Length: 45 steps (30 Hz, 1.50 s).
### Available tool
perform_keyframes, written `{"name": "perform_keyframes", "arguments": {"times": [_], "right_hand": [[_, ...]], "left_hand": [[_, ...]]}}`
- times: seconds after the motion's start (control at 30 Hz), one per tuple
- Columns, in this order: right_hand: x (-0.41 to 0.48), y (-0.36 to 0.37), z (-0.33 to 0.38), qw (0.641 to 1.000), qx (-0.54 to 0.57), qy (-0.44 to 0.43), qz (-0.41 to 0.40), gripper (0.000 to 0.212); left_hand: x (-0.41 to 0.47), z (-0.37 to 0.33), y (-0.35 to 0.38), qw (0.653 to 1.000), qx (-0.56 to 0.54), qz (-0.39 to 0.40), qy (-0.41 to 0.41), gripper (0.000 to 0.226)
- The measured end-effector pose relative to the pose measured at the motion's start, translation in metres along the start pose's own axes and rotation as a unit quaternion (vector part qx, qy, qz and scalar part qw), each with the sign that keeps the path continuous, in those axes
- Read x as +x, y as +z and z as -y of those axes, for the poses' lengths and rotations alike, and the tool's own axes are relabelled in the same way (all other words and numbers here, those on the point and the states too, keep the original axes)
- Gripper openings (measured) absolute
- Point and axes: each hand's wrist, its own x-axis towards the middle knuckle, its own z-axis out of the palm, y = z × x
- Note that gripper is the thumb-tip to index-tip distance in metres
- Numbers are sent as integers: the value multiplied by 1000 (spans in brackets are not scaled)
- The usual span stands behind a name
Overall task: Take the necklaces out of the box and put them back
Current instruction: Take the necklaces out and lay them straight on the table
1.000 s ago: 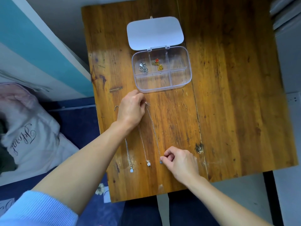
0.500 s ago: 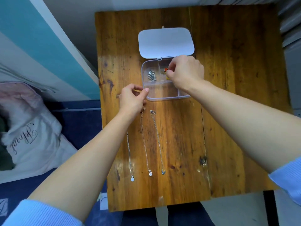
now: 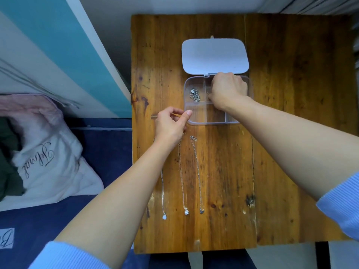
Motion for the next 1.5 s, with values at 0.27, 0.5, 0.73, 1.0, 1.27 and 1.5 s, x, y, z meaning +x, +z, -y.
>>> {"name": "perform_keyframes", "arguments": {"times": [0.27,0.5,0.73,1.0,1.27,1.5], "right_hand": [[2,-10,3,998,29,29,58,25],[4,-26,-1,988,21,-25,150,10],[-4,-30,-28,980,103,-95,141,17],[-30,-51,-67,954,297,-25,37,13],[-47,-45,-116,904,415,71,71,5],[-57,-57,-137,799,580,98,127,9]], "left_hand": [[-1,1,0,1000,-6,9,-6,17],[-1,0,-1,1000,0,10,-11,17],[-3,-3,-2,1000,1,14,-13,19],[-5,-14,5,978,182,-44,92,31],[-14,-50,45,908,279,-38,311,22],[3,-67,98,877,383,123,265,46]]}}
